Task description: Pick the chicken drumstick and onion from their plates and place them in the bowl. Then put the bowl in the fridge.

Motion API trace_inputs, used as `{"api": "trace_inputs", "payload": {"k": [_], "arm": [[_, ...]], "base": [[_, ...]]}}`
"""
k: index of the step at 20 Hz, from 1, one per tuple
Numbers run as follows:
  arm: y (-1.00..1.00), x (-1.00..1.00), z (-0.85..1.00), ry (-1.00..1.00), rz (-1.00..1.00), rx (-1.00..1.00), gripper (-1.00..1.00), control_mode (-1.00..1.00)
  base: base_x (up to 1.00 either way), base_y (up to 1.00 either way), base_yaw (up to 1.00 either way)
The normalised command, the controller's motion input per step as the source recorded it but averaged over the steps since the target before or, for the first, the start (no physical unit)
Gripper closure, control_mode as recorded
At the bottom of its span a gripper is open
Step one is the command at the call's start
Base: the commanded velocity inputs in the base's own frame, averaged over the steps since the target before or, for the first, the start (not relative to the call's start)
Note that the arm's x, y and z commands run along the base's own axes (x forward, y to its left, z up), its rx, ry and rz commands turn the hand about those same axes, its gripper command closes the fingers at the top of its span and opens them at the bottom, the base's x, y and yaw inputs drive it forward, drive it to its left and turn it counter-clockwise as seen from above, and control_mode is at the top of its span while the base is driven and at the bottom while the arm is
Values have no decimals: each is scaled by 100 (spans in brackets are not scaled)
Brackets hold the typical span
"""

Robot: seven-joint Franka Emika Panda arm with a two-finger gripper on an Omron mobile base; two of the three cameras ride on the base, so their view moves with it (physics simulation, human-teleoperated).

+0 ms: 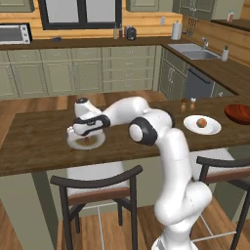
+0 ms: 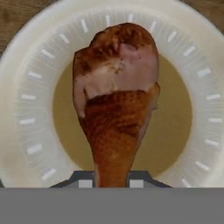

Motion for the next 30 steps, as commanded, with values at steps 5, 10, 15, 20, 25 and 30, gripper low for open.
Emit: {"api": "trace_inputs", "payload": {"k": [5, 10, 15, 20, 25, 30], "arm": [[-80, -74, 92, -8, 0, 3, 100, -100], [-100, -97, 76, -9, 0, 6, 100, -100], [-100, -95, 91, -2, 0, 1, 100, -100], [-100, -98, 80, 0, -7, 1, 100, -100], [-99, -100, 68, 0, -14, 7, 100, -100], [-88, -100, 63, 4, -25, 12, 100, -100]], "base": [[0, 0, 0], [0, 0, 0], [0, 0, 0], [0, 0, 0], [0, 0, 0], [0, 0, 0]]}}
